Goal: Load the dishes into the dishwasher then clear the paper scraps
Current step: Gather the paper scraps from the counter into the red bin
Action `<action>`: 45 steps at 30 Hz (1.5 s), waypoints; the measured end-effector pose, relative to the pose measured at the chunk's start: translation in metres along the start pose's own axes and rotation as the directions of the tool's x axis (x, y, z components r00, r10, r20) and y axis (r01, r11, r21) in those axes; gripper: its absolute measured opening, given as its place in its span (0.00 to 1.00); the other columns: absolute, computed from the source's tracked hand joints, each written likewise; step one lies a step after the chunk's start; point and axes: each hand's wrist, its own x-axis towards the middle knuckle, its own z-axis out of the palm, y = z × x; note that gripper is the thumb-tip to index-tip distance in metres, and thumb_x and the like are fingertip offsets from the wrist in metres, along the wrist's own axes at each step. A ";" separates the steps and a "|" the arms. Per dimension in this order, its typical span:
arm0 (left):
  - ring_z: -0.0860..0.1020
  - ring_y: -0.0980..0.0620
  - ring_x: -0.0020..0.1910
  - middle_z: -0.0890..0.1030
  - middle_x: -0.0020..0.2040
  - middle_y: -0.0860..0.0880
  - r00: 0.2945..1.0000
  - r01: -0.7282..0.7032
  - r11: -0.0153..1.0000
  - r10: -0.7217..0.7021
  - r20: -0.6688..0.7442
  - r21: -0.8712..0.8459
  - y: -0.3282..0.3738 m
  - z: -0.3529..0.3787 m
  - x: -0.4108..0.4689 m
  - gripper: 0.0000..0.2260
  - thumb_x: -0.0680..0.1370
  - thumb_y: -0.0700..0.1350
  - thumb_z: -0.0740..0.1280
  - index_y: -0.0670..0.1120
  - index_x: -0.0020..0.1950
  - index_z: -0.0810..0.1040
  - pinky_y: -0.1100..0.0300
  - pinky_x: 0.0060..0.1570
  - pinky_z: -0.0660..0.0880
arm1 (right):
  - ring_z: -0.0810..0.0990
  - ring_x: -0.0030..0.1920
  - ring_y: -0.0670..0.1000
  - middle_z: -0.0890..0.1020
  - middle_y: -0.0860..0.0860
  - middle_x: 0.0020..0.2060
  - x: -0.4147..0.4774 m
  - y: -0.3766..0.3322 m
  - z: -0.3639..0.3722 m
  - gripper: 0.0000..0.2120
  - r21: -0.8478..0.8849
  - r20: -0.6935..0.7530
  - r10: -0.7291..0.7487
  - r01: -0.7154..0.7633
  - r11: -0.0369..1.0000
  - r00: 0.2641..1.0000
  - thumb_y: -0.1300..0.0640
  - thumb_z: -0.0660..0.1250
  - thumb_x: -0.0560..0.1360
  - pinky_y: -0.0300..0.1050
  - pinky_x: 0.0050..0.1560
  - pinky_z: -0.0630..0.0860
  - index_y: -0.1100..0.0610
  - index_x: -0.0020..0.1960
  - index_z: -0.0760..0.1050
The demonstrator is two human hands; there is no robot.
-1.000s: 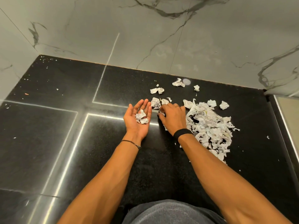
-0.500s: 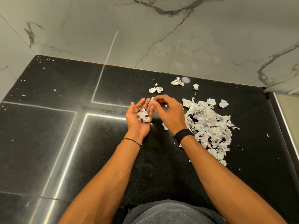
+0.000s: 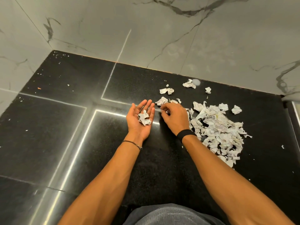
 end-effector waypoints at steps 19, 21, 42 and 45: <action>0.80 0.40 0.66 0.81 0.65 0.38 0.983 -0.014 0.987 0.043 0.177 -0.159 -0.028 0.021 -0.087 0.21 0.86 0.52 0.56 0.38 0.67 0.77 0.47 0.72 0.71 | 0.82 0.59 0.49 0.85 0.52 0.57 -0.080 -0.074 -0.048 0.15 0.920 -0.021 0.390 -0.135 0.368 0.921 0.54 0.57 0.86 0.45 0.60 0.79 0.56 0.61 0.80; 0.80 0.41 0.66 0.82 0.64 0.38 0.987 -0.047 0.982 0.074 0.144 -0.181 -0.030 0.008 -0.102 0.21 0.86 0.52 0.55 0.39 0.66 0.77 0.48 0.72 0.71 | 0.83 0.58 0.52 0.84 0.57 0.57 -0.095 -0.089 -0.039 0.16 0.956 0.015 0.453 -0.145 0.255 0.892 0.53 0.57 0.86 0.45 0.60 0.79 0.60 0.61 0.80; 0.80 0.41 0.61 0.83 0.57 0.38 0.929 -0.351 0.871 0.369 -0.014 -0.344 -0.117 -0.106 -0.268 0.22 0.86 0.51 0.53 0.37 0.57 0.80 0.48 0.73 0.70 | 0.82 0.62 0.54 0.83 0.59 0.59 -0.295 -0.102 -0.036 0.14 0.911 0.411 0.337 -0.394 -0.122 0.847 0.58 0.61 0.84 0.45 0.66 0.77 0.66 0.63 0.78; 0.80 0.42 0.60 0.83 0.56 0.39 0.925 -0.377 0.864 0.371 -0.085 -0.334 -0.168 -0.133 -0.290 0.21 0.86 0.50 0.53 0.37 0.57 0.80 0.49 0.73 0.70 | 0.83 0.59 0.52 0.84 0.59 0.58 -0.341 -0.068 -0.037 0.15 0.872 0.489 0.310 -0.460 -0.164 0.816 0.60 0.61 0.84 0.39 0.60 0.79 0.67 0.65 0.77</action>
